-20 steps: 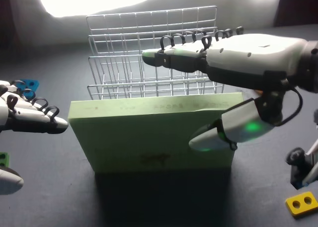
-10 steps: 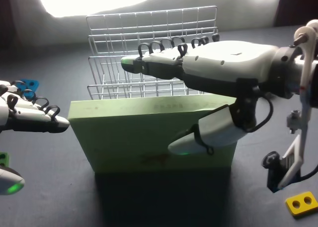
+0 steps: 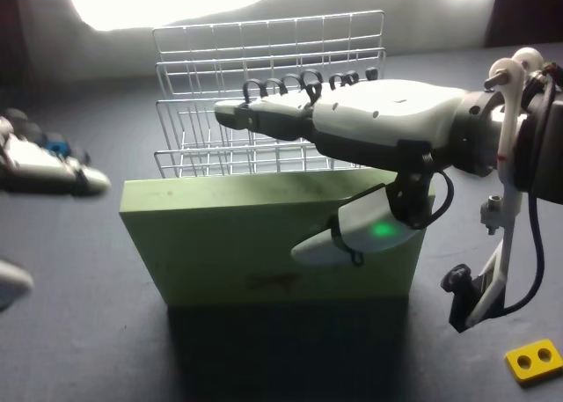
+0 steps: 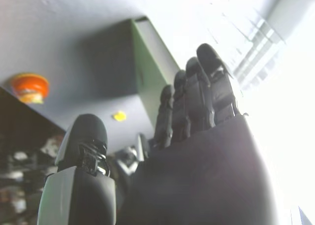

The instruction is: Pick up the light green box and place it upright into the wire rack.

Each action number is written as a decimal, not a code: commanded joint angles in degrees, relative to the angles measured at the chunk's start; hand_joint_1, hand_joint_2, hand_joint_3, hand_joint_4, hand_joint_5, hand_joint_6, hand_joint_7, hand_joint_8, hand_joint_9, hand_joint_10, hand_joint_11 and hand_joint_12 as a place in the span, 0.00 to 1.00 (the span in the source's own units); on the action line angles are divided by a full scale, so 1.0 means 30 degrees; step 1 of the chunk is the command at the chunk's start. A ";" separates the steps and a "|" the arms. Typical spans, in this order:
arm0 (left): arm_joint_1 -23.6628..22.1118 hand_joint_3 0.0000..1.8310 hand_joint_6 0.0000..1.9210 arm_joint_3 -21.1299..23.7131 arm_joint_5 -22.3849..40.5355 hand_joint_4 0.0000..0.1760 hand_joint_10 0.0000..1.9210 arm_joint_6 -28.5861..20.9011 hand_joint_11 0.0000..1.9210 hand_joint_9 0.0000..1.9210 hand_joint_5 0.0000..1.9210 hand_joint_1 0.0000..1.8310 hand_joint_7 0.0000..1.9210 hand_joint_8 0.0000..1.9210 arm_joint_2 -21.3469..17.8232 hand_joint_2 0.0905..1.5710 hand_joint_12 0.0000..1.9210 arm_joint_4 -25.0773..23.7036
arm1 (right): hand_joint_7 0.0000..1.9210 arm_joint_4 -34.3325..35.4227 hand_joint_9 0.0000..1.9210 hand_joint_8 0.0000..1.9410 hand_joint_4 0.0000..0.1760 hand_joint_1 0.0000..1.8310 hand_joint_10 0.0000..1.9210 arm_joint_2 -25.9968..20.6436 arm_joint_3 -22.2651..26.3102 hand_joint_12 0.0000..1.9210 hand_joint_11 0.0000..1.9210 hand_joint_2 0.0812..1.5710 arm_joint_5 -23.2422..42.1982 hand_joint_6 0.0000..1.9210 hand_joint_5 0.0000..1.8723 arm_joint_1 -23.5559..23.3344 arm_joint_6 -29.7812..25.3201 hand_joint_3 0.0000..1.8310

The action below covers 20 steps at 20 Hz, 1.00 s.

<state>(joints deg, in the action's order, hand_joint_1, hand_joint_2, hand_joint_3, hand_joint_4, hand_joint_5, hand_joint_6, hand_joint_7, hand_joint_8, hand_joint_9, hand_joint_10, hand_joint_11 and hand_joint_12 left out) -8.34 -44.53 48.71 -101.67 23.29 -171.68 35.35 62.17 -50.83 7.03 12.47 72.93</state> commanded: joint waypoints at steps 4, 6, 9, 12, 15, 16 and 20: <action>-0.0949 0.00 0.00 -0.0690 -0.1437 0.11 0.00 -0.0215 0.00 0.08 0.04 0.20 0.07 0.00 -0.0227 0.83 0.38 -0.0300 | 0.02 -0.0024 0.01 0.00 0.09 0.55 0.00 0.0210 0.0033 0.11 0.00 0.61 0.1739 0.00 0.00 -0.0020 -0.0082 0.00; -0.0943 0.00 0.00 -0.0973 -0.1437 0.10 0.00 -0.0211 0.00 0.08 0.05 0.22 0.07 0.00 -0.0311 0.83 0.38 -0.0300 | 0.03 -0.0024 0.02 0.00 0.09 0.56 0.00 0.0221 0.0044 0.10 0.00 0.61 0.1739 0.00 0.00 0.0080 -0.0063 0.00; -0.0945 0.00 0.00 -0.1210 -0.1437 0.08 0.00 -0.0202 0.00 0.09 0.05 0.22 0.08 0.00 -0.0567 0.83 0.38 -0.0300 | 0.03 -0.0024 0.01 0.00 0.09 0.55 0.00 0.0263 0.0044 0.12 0.00 0.61 0.1768 0.00 0.00 0.0263 0.0019 0.00; -0.0956 0.00 0.00 -0.1342 -0.1438 0.08 0.00 -0.0200 0.00 0.09 0.06 0.23 0.08 0.00 -0.0673 0.83 0.39 -0.0300 | 0.03 -0.0018 0.01 0.00 0.09 0.55 0.00 0.0349 0.0044 0.08 0.00 0.61 0.2035 0.00 0.00 0.0357 0.0019 0.00; -0.1105 0.00 0.00 -0.1450 -0.1438 0.08 0.00 -0.0194 0.00 0.09 0.05 0.23 0.08 0.00 -0.0691 0.83 0.38 -0.0300 | 0.02 0.0874 0.01 0.00 0.10 0.55 0.00 0.0439 0.0042 0.09 0.00 0.61 0.2480 0.00 0.00 0.0527 0.0430 0.00; -0.1172 0.00 0.00 -0.1477 -0.1438 0.07 0.00 -0.0192 0.00 0.09 0.05 0.24 0.08 0.00 -0.0691 0.83 0.37 -0.0300 | 0.01 0.0889 0.00 0.00 0.09 0.56 0.00 0.0498 0.0042 0.05 0.00 0.61 0.2730 0.00 0.00 0.0576 0.0596 0.00; -0.1199 0.00 0.00 -0.1468 -0.1438 0.07 0.00 -0.0192 0.00 0.09 0.05 0.24 0.07 0.00 -0.0691 0.82 0.36 -0.0300 | 0.02 0.0891 0.01 0.00 0.06 0.56 0.00 0.0707 0.0044 0.09 0.00 0.61 0.3290 0.00 0.00 0.0729 0.1730 0.00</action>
<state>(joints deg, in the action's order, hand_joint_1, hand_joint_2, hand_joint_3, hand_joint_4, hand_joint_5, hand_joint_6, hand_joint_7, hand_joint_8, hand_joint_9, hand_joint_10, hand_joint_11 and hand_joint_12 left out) -11.20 -48.86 49.06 -102.13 21.26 -172.03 38.41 64.53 -50.81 12.03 15.00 79.05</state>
